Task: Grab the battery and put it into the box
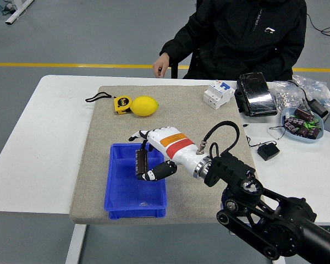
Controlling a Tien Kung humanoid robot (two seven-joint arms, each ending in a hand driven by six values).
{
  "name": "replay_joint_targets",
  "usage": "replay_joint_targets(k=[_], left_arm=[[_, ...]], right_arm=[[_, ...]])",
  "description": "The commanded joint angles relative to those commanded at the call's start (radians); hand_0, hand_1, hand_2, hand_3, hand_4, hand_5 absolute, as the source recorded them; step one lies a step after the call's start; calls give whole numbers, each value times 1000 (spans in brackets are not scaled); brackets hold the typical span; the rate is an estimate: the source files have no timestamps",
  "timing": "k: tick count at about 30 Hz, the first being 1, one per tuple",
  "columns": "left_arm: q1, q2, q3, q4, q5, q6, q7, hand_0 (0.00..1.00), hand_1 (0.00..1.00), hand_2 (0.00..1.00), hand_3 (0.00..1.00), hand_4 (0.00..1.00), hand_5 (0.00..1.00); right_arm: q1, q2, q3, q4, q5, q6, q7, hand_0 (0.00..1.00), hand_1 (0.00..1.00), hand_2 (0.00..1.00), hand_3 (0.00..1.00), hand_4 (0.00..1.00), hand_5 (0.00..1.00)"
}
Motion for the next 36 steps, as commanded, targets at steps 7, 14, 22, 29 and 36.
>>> replay_joint_targets(k=[7,14,22,29,36], left_arm=[[3,1,-7,1,5,0,1,723,688,653,584,632,540],[2,-1,-15,0,18,-1,6,729,688,655,584,631,538],[1,1,-14,1,11,1,2,729,688,655,585,632,539],[-3,2,-11,2,4,3,2,729,686,653,585,634,542],[-3,1,-10,1,2,3,2,730,688,654,586,632,539]], right_arm=[[1,-7,8,-11,24,8,-12,444,557,755,998,998,253],[3,-2,-13,-3,28,9,-3,446,564,780,998,998,255],[29,-51,35,3,11,-43,26,438,556,752,965,998,249],[114,-156,-15,-10,-79,5,43,620,657,740,817,998,264],[164,-201,-117,-82,-101,70,51,666,677,757,816,998,266]])
